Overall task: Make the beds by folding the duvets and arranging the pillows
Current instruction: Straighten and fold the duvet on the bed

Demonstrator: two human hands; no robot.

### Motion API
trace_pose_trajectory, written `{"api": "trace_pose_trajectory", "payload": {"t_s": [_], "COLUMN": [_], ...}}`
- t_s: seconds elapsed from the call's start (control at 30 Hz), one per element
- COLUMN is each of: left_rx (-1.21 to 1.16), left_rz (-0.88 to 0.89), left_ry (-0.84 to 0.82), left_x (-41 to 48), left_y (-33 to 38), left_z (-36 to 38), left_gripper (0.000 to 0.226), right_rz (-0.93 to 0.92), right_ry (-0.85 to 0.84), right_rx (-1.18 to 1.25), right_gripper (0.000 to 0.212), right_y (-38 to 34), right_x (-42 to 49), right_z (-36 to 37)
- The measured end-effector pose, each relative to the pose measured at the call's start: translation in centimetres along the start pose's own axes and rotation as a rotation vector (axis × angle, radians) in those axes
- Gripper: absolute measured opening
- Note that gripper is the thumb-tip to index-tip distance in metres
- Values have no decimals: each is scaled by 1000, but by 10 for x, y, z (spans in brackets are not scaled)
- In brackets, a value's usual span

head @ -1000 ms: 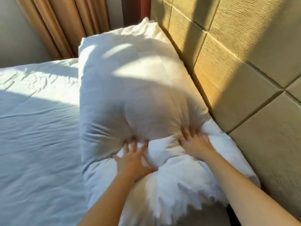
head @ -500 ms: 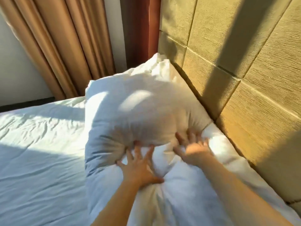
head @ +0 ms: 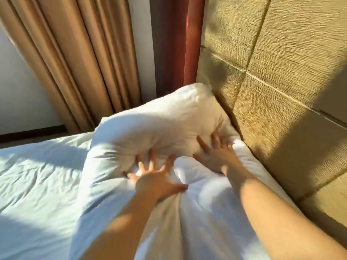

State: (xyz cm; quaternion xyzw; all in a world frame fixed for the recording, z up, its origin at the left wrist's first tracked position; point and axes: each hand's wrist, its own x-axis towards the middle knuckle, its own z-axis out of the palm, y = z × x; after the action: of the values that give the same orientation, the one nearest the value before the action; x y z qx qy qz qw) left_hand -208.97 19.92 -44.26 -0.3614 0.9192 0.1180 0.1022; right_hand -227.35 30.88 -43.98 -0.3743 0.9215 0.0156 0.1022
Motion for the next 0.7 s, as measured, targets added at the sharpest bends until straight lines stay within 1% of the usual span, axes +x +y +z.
{"api": "trace_pose_trajectory", "payload": {"t_s": [0.07,0.1,0.13,0.17,0.2,0.23,0.27,0.3,0.33,0.37,0.43,0.53,0.6,0.67,0.7], "left_rx": [34,46,43,36,42,75,120,157,182,189,126,85,124,157,161], "left_rz": [-27,-9,24,81,130,148,158,169,186,167,79,-2,-18,-21,-22], "left_ry": [-124,-168,-161,-61,154,355,468,506,469,437,302,183,127,74,53], "left_x": [25,34,42,50,60,71,81,92,106,122,149,180,196,209,214], "left_y": [0,-1,-1,1,3,7,10,13,14,14,10,14,17,16,16], "left_z": [7,4,-2,-8,-14,-19,-25,-32,-34,-32,-24,-5,8,17,19], "left_gripper": [98,96,90,82,72,68,67,65,63,63,68,65,67,69,70], "right_rz": [6,1,-5,-18,-38,-57,-75,-82,-75,-61,-25,-32,-66,-37,-13], "right_ry": [-143,-196,-193,-104,67,259,379,379,295,202,105,68,96,72,5], "right_rx": [2,7,15,20,11,-8,-11,18,71,111,158,144,126,179,189], "right_gripper": [72,72,70,63,56,51,50,57,68,75,81,78,78,90,92], "right_y": [-1,-1,-1,0,2,5,8,9,11,12,13,15,20,25,25], "right_x": [24,33,41,50,60,72,83,94,106,120,146,174,186,202,208], "right_z": [14,10,2,-10,-22,-32,-39,-42,-42,-35,-15,18,40,53,56]}}
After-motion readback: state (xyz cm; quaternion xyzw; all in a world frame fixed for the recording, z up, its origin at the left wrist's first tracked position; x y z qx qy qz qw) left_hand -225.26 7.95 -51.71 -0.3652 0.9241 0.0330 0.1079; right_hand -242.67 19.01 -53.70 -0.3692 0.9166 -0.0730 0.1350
